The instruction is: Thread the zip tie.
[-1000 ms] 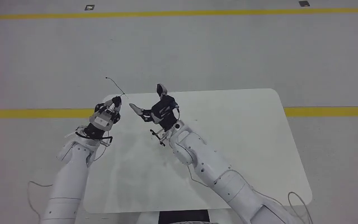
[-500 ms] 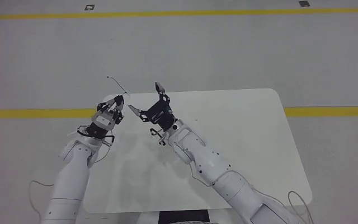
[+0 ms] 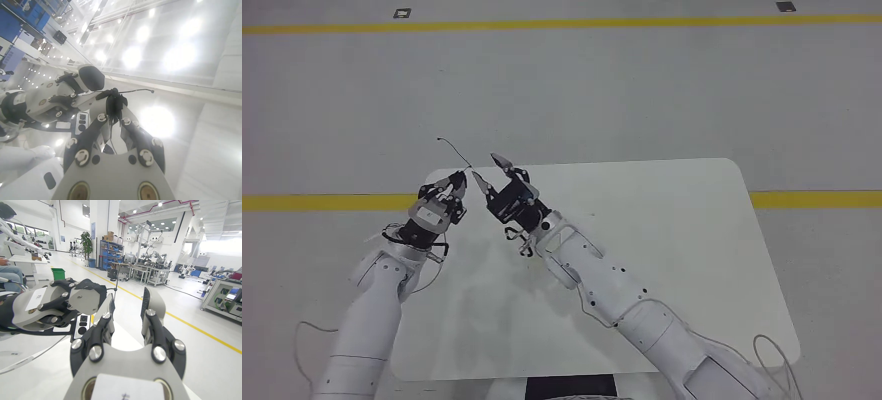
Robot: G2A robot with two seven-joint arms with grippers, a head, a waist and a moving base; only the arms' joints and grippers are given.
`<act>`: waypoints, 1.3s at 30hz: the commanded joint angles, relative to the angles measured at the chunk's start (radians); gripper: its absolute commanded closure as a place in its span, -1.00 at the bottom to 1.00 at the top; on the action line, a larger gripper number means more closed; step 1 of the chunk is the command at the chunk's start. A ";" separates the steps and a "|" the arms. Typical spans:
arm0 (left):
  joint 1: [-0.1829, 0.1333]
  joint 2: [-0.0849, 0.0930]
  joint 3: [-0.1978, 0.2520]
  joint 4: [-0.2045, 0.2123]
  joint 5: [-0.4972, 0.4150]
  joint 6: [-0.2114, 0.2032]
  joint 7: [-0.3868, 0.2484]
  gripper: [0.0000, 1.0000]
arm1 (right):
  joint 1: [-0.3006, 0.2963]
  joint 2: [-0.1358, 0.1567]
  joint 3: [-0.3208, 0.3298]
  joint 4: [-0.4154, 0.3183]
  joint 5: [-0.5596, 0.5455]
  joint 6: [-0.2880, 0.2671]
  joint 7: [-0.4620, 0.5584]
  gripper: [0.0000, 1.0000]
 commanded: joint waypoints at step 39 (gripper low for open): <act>-0.002 0.014 0.013 0.000 -0.026 0.000 0.010 1.00 | 0.006 -0.007 -0.034 0.010 -0.043 0.019 0.001 1.00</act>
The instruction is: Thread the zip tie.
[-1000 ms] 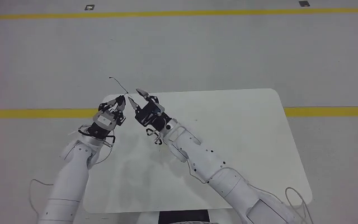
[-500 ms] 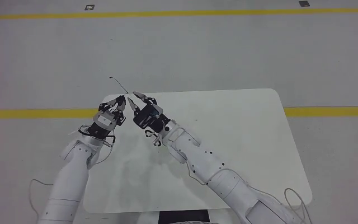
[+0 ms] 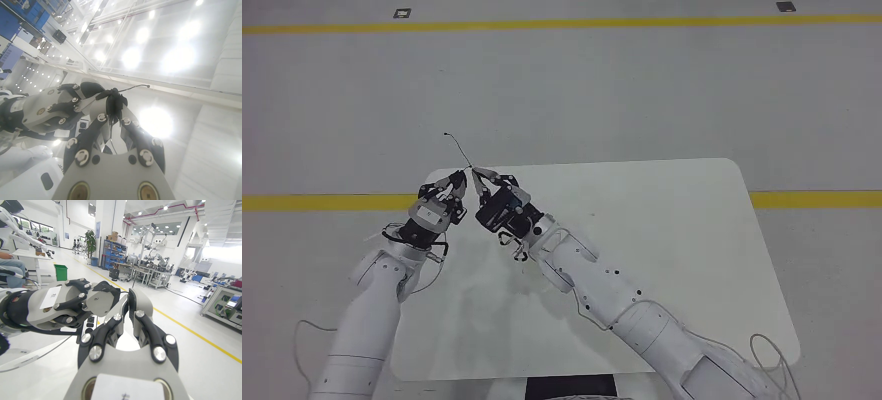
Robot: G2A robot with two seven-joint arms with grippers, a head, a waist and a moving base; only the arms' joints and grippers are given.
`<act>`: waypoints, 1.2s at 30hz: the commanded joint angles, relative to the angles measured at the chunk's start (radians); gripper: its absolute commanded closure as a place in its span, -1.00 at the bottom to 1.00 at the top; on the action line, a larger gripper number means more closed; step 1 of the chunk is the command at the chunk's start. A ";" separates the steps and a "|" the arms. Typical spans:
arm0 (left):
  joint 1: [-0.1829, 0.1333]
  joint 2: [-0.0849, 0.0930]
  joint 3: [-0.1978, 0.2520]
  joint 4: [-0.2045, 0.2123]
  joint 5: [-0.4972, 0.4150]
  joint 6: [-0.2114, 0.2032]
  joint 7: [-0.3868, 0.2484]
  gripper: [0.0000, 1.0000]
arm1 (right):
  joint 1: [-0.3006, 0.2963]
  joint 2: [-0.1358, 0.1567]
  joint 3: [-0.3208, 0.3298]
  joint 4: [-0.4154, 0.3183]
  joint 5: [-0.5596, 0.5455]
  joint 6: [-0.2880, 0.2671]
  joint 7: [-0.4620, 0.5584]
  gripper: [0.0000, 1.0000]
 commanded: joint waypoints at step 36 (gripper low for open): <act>0.000 0.000 0.000 0.000 0.000 0.000 0.000 1.00 | -0.053 0.059 0.033 -0.022 0.000 0.076 0.126 1.00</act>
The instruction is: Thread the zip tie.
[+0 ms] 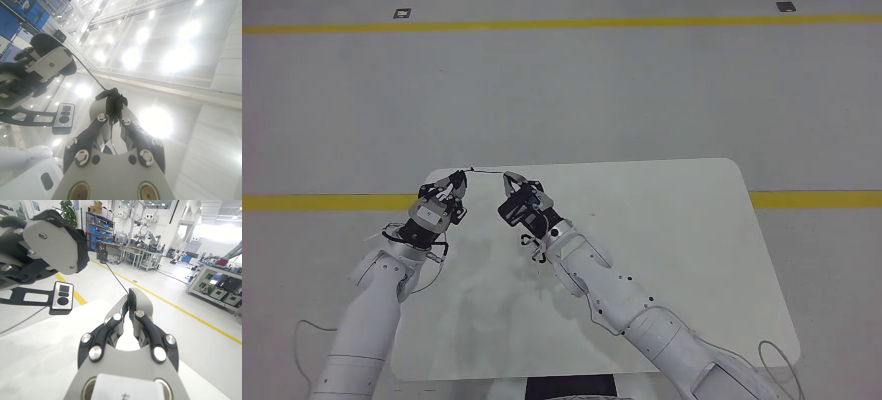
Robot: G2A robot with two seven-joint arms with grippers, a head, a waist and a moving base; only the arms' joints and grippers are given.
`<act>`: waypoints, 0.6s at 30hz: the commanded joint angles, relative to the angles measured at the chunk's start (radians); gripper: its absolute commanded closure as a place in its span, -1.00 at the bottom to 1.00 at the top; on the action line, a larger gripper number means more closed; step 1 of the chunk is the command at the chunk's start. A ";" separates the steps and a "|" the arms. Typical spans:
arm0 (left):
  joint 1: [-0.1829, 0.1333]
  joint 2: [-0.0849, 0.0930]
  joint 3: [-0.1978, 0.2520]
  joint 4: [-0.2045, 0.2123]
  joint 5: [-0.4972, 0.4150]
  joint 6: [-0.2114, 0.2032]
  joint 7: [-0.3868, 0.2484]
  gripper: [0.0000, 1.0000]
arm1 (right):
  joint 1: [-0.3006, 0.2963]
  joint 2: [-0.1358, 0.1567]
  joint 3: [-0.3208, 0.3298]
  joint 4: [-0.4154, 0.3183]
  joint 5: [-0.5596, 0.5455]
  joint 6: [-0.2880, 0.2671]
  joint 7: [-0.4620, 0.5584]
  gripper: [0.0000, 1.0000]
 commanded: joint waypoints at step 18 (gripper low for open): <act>0.000 0.000 0.000 0.000 0.000 0.000 0.000 1.00 | -0.089 0.023 0.095 -0.112 0.046 0.085 0.014 -1.00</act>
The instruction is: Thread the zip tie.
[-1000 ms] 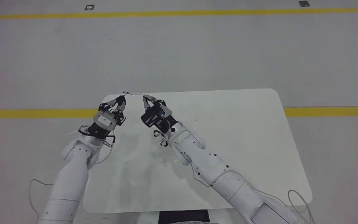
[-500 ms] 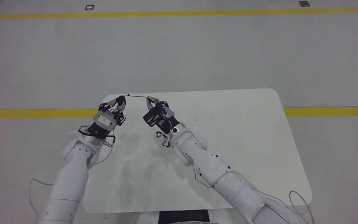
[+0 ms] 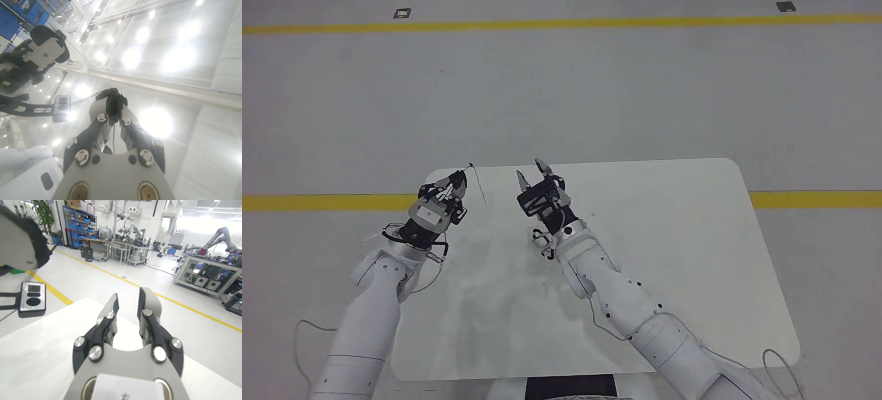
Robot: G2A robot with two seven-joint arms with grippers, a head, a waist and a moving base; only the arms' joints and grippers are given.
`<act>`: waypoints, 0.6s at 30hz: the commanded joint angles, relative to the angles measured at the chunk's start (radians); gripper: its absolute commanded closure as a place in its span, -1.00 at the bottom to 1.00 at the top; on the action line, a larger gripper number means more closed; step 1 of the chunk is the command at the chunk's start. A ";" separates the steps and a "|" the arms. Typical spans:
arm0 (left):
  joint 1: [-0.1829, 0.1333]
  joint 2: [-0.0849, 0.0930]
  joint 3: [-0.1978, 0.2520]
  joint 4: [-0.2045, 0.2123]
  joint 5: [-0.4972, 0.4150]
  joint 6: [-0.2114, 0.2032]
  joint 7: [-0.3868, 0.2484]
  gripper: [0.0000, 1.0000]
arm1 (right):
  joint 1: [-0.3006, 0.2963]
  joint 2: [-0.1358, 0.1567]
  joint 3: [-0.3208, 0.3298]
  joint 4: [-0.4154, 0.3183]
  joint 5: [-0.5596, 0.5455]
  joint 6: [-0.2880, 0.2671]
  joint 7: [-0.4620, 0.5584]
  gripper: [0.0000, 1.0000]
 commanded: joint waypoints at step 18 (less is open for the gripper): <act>0.000 0.000 0.000 0.000 0.000 0.000 0.000 1.00 | -0.077 0.024 0.152 -0.146 0.153 -0.090 -0.015 -1.00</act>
